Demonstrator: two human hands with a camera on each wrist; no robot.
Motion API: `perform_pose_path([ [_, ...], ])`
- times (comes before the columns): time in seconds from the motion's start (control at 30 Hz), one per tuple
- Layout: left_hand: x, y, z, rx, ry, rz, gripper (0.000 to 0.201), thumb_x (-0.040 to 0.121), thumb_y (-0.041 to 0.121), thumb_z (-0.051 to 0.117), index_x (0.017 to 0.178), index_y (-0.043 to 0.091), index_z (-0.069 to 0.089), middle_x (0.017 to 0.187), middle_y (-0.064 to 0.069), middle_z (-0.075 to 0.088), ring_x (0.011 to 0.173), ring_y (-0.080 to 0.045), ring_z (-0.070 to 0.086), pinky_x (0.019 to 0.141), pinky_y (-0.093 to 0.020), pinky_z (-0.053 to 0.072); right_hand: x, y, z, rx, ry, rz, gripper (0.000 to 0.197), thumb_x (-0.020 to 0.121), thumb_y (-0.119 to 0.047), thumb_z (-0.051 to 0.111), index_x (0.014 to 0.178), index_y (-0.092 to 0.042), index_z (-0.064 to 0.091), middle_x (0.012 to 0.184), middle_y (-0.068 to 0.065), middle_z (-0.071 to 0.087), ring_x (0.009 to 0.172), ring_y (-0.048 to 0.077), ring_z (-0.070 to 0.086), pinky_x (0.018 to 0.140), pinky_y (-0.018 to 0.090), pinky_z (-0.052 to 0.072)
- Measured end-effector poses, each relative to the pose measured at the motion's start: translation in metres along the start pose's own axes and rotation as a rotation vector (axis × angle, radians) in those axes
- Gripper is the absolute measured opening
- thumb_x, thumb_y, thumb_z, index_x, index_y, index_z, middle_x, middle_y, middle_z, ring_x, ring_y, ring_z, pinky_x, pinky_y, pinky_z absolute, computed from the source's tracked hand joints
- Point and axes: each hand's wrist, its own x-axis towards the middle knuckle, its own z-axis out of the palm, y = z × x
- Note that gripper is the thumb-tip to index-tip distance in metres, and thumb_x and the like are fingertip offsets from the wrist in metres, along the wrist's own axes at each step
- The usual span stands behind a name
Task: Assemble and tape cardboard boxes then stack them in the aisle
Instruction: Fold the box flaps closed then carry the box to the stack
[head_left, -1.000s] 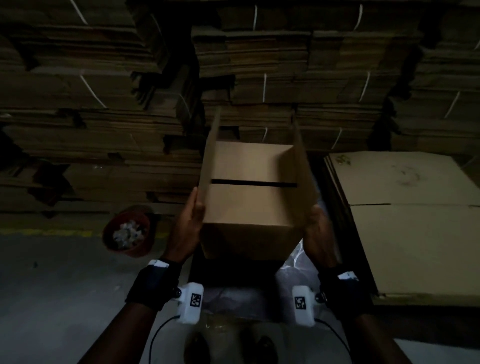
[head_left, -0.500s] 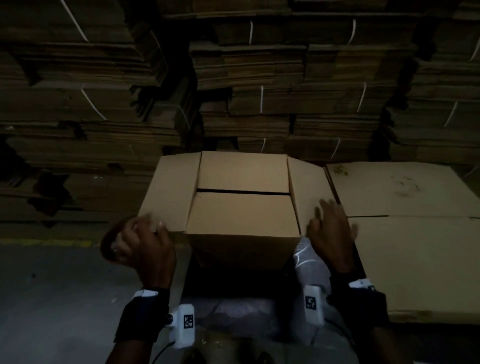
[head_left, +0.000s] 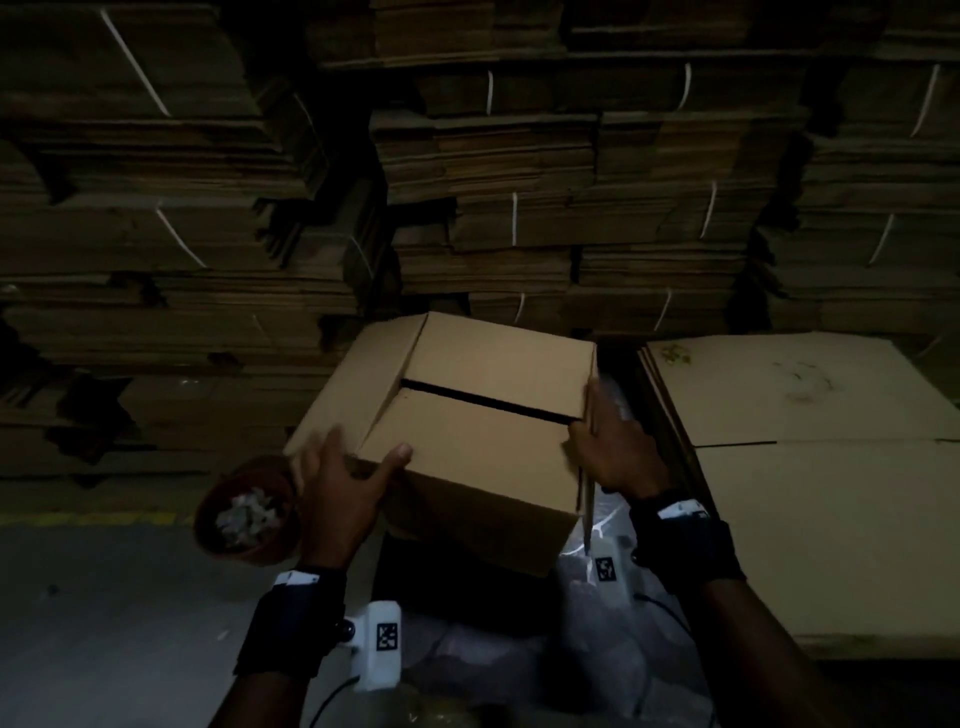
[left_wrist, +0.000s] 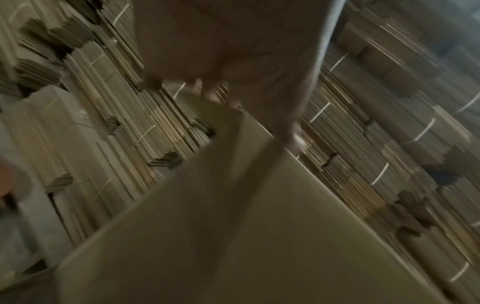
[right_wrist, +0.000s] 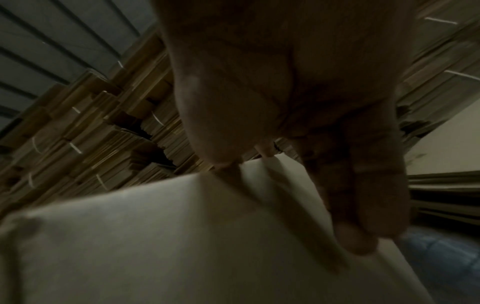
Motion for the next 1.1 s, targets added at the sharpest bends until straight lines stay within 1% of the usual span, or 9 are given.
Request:
perform_pose_path([
  [0.13,0.023,0.009,0.003,-0.153,0.125,-0.007,0.075,0.078,0.063,0.075,0.132,0.015,0.054,0.128,-0.016,0.055,0.118,-0.035,0.053,0.097,-0.044,0.044,-0.027,0.001,0.005,-0.105,0.075,0.068,0.058,0.103,-0.060,0.033,0.157,-0.044,0.021,0.150,0.015,0.049,0.130,0.043,0.050,0.104,0.047,0.041],
  [0.27,0.061,0.025,0.009,-0.281,0.071,-0.007,0.046,0.091,0.035,0.073,0.126,0.009,0.058,0.108,-0.013,0.067,0.091,-0.031,0.069,0.075,-0.040,0.057,-0.044,0.004,0.003,-0.207,0.066,-0.026,0.056,0.102,-0.042,0.047,0.156,-0.037,0.033,0.128,0.015,0.065,0.119,0.037,0.059,0.091,0.043,0.048],
  [0.37,0.081,0.040,0.008,-0.285,0.025,0.025,0.028,0.096,0.025,0.067,0.111,0.001,0.062,0.097,-0.018,0.072,0.062,-0.018,0.069,0.057,-0.032,0.054,-0.050,0.008,0.001,-0.245,0.084,-0.159,0.046,0.099,-0.038,0.055,0.143,-0.026,0.055,0.112,0.009,0.068,0.108,0.032,0.063,0.082,0.042,0.051],
  [0.47,0.082,0.059,0.004,-0.145,-0.079,0.187,0.027,0.098,0.026,0.065,0.117,0.007,0.065,0.108,-0.007,0.068,0.083,-0.017,0.064,0.071,-0.029,0.047,-0.050,0.006,0.004,-0.271,0.088,-0.231,0.042,0.089,-0.057,0.045,0.113,-0.032,0.069,0.101,0.002,0.063,0.098,0.028,0.062,0.079,0.043,0.053],
  [0.53,0.075,0.070,0.005,-0.013,-0.212,0.365,0.037,0.097,0.033,0.066,0.127,0.012,0.064,0.123,-0.008,0.061,0.107,-0.020,0.060,0.085,-0.032,0.047,-0.052,-0.001,0.007,-0.317,0.114,-0.284,0.039,0.086,-0.057,0.051,0.108,-0.033,0.072,0.099,0.000,0.059,0.094,0.025,0.058,0.079,0.043,0.051],
  [0.63,0.072,0.075,0.009,0.370,-0.344,0.695,0.056,0.091,0.068,0.046,0.131,0.032,0.063,0.147,-0.007,0.049,0.141,-0.026,0.034,0.109,-0.048,0.034,-0.052,-0.010,0.005,-0.311,0.164,-0.352,0.030,0.082,-0.054,0.067,0.102,-0.032,0.076,0.098,-0.001,0.055,0.094,0.025,0.056,0.078,0.042,0.050],
  [0.77,0.057,0.088,0.016,0.663,-0.617,0.887,0.084,0.074,0.089,0.009,0.143,0.054,0.042,0.160,0.001,0.028,0.147,-0.026,0.013,0.111,-0.053,0.021,-0.042,-0.025,-0.004,-0.449,0.043,-0.390,0.031,0.084,-0.059,0.068,0.103,-0.035,0.073,0.101,-0.004,0.059,0.099,0.022,0.057,0.079,0.038,0.050],
  [0.93,0.053,0.091,0.023,0.875,-0.643,0.978,0.084,0.074,0.085,0.002,0.143,0.056,0.040,0.161,-0.002,0.023,0.146,-0.027,0.010,0.109,-0.054,0.020,-0.031,-0.043,-0.014,-0.509,-0.100,-0.450,0.035,0.083,-0.057,0.074,0.107,-0.033,0.071,0.102,-0.006,0.069,0.097,0.016,0.063,0.078,0.034,0.051],
  [1.1,0.060,0.083,0.021,0.860,-0.646,1.031,0.077,0.078,0.084,0.010,0.137,0.053,0.048,0.155,-0.002,0.031,0.144,-0.029,0.015,0.108,-0.053,0.024,-0.023,-0.055,-0.022,-0.370,-0.151,-0.496,0.033,0.094,-0.045,0.068,0.122,-0.028,0.068,0.104,-0.002,0.070,0.096,0.015,0.065,0.073,0.030,0.047],
])
